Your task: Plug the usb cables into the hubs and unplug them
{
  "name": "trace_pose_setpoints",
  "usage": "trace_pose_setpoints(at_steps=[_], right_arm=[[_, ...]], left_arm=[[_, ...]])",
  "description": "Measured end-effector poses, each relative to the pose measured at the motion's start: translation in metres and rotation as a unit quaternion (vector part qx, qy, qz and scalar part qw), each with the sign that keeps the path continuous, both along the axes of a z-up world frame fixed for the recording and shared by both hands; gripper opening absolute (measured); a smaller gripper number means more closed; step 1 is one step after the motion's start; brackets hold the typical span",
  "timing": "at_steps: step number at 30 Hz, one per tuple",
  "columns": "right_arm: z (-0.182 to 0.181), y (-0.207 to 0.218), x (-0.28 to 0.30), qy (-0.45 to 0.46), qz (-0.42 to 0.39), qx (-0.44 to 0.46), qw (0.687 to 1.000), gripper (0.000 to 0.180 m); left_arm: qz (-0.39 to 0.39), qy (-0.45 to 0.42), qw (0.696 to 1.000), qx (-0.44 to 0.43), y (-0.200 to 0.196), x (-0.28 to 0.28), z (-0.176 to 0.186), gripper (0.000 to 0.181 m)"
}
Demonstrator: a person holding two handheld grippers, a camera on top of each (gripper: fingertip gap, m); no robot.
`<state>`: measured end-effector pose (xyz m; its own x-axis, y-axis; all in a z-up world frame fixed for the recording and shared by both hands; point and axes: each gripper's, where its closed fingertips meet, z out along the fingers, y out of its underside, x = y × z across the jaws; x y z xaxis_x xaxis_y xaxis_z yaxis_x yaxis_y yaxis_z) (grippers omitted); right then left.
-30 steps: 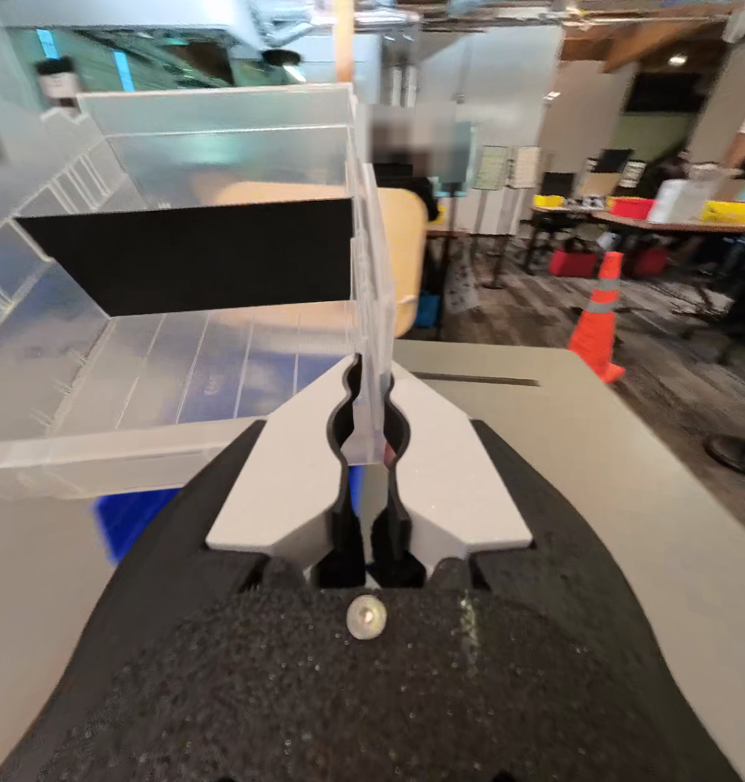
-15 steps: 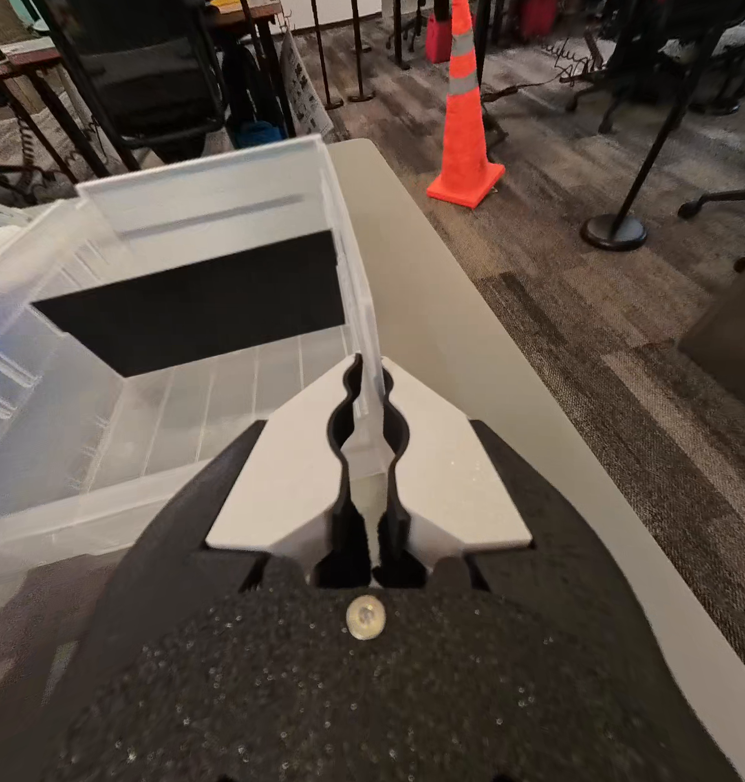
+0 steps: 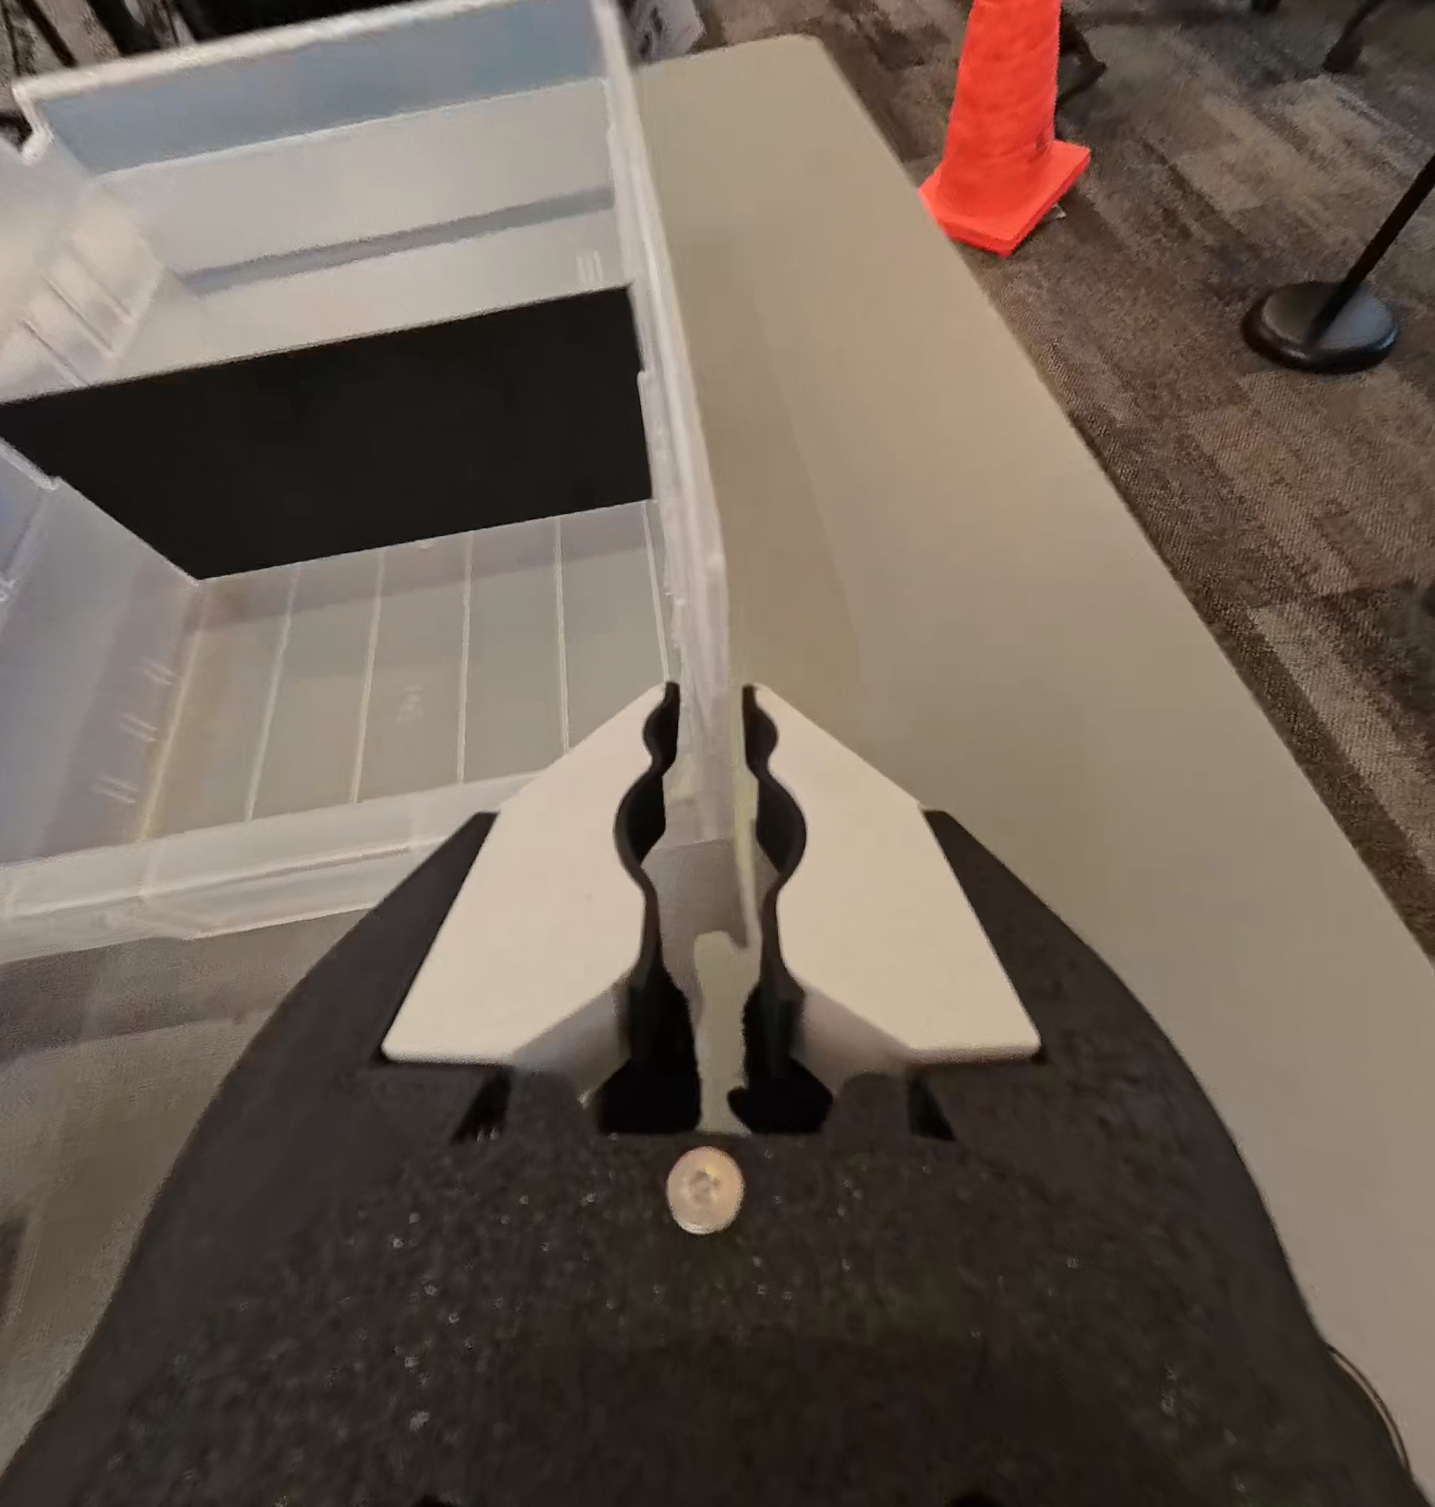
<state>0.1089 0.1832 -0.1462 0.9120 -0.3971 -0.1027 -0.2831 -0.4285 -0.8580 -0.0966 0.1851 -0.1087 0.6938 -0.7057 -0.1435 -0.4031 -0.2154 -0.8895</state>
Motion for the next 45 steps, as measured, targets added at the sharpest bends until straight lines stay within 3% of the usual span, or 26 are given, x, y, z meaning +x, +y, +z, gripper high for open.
trace_pose_setpoints(at_steps=[3,5,7,9,12,14,17,20,24,25,31,36,41,45], right_arm=[[0.021,-0.009,0.01,-0.003,-0.023,0.037,0.999,0.029],[0.046,-0.017,0.009,-0.053,-0.027,0.057,0.997,0.038],[0.082,-0.022,-0.009,-0.141,-0.021,0.085,0.986,0.039],[0.106,-0.013,-0.062,-0.167,0.047,0.114,0.978,0.039],[0.107,0.008,-0.197,-0.023,0.246,0.154,0.957,0.04],[0.09,0.016,-0.264,0.068,0.312,0.151,0.936,0.045],[0.05,0.04,-0.289,0.035,0.275,0.126,0.953,0.046],[0.024,0.061,-0.295,-0.017,0.248,0.077,0.966,0.048],[0.011,0.068,-0.291,-0.072,0.184,0.034,0.98,0.017],[0.014,0.067,-0.29,-0.082,0.165,0.033,0.982,0.003],[0.023,0.07,-0.332,-0.076,0.148,0.043,0.985,0.002],[0.051,0.101,-0.418,-0.086,0.168,0.094,0.978,0.003],[0.057,0.127,-0.519,-0.137,0.241,0.098,0.956,0.006],[0.034,0.144,-0.562,-0.13,0.263,0.066,0.954,0.006]], left_arm=[[-0.014,-0.056,0.998,0.005,-0.013,-0.041,0.04,0.026],[-0.011,-0.085,0.996,0.001,-0.006,-0.081,0.058,0.032],[0.031,-0.063,0.997,0.014,0.019,-0.135,0.058,0.038],[0.094,-0.018,0.995,0.037,0.046,-0.195,0.049,0.04],[0.159,0.033,0.987,0.016,0.062,-0.255,0.03,0.056],[0.175,0.027,0.984,-0.017,0.071,-0.269,0.012,0.059],[0.171,-0.027,0.982,-0.074,0.083,-0.266,-0.012,0.06],[0.159,-0.04,0.984,-0.073,0.093,-0.26,-0.027,0.042],[0.194,-0.033,0.978,-0.077,0.101,-0.272,-0.022,0.006],[0.196,-0.026,0.977,-0.075,0.102,-0.277,-0.022,0.004],[0.196,-0.031,0.979,-0.052,0.109,-0.32,-0.008,0.003],[0.215,-0.046,0.975,-0.017,0.134,-0.407,0.018,0.003],[0.223,-0.062,0.972,-0.041,0.155,-0.505,0.015,0.003],[0.229,-0.056,0.97,-0.062,0.167,-0.546,-0.006,0.003]])
